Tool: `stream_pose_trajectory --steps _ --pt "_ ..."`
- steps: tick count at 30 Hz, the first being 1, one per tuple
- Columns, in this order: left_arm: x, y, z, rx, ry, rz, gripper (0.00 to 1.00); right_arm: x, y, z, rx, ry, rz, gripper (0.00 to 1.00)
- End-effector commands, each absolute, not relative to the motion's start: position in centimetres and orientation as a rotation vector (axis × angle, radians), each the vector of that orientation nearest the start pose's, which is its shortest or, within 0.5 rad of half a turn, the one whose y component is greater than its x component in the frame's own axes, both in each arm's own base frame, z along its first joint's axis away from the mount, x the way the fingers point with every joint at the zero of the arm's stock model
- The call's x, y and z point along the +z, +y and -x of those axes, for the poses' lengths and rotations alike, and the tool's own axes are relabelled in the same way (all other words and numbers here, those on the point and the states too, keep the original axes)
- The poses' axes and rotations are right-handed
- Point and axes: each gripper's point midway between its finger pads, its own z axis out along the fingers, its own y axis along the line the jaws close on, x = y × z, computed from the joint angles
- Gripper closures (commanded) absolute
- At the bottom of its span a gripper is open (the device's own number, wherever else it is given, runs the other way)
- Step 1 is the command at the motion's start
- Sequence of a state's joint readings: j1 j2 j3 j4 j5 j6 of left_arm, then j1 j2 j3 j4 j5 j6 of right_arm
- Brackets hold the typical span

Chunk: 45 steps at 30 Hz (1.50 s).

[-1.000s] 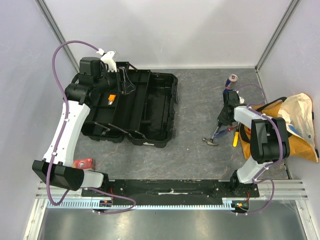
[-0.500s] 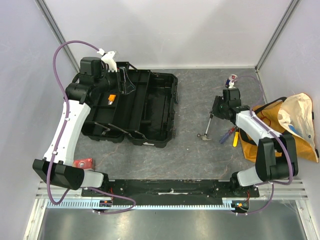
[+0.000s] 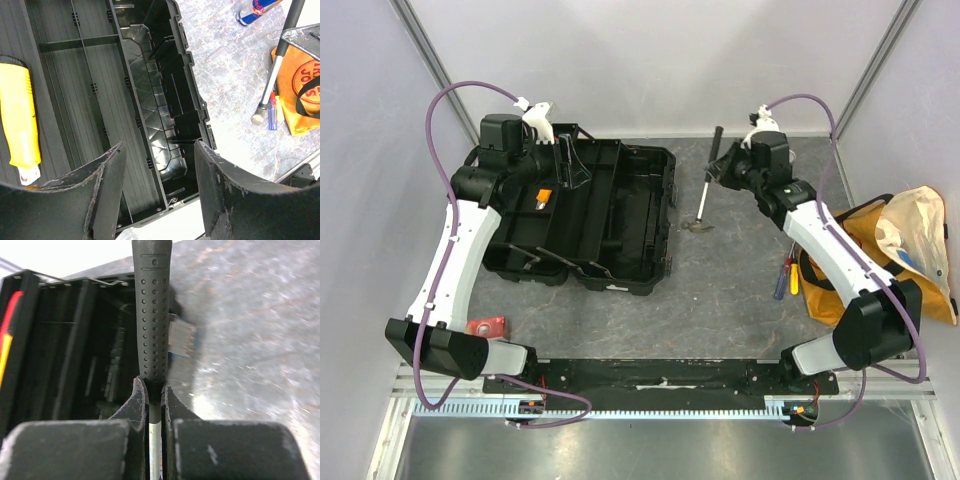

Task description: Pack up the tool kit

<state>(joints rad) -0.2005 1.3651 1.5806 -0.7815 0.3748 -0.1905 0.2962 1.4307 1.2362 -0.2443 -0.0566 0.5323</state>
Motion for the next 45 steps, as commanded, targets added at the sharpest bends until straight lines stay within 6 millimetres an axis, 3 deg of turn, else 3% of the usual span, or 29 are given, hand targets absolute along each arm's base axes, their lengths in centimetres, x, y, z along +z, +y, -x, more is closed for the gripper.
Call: stream_pose_trajectory --steps 1,5,10,15,26,36,43,45 --pt "34.3 -14.5 -34.6 -0.645 2.076 -0.22 0.38 29.6 21.4 -42.7 0.741 1.919 -0.148 1.0" --pt "34.4 -14.5 -34.5 -0.647 2.073 -0.222 0.38 29.7 25.7 -43.3 0.831 1.887 -0.152 1.0" --pt "34.6 -14.4 -34.4 -0.644 2.067 -0.221 0.38 27.5 30.8 -44.0 0.852 1.929 -0.099 1.0" --pt "34.5 -14.2 -34.2 -0.635 2.07 -0.217 0.38 24.6 33.4 -45.2 0.781 1.97 -0.068 1.0" --pt "34.4 -14.2 -34.3 -0.63 2.075 -0.218 0.38 16.8 35.6 -48.1 0.579 2.082 -0.03 1.0" --pt "34.0 -13.9 -34.4 -0.613 2.083 -0.206 0.38 10.3 35.1 -47.0 0.426 2.204 0.107 1.0" --pt "34.0 -14.0 -34.6 -0.609 2.086 -0.208 0.38 6.2 35.2 -46.7 0.344 2.306 0.113 1.0" --pt "33.8 -13.9 -34.6 -0.606 2.091 -0.205 0.38 5.6 35.2 -46.9 0.32 2.331 0.103 0.95"
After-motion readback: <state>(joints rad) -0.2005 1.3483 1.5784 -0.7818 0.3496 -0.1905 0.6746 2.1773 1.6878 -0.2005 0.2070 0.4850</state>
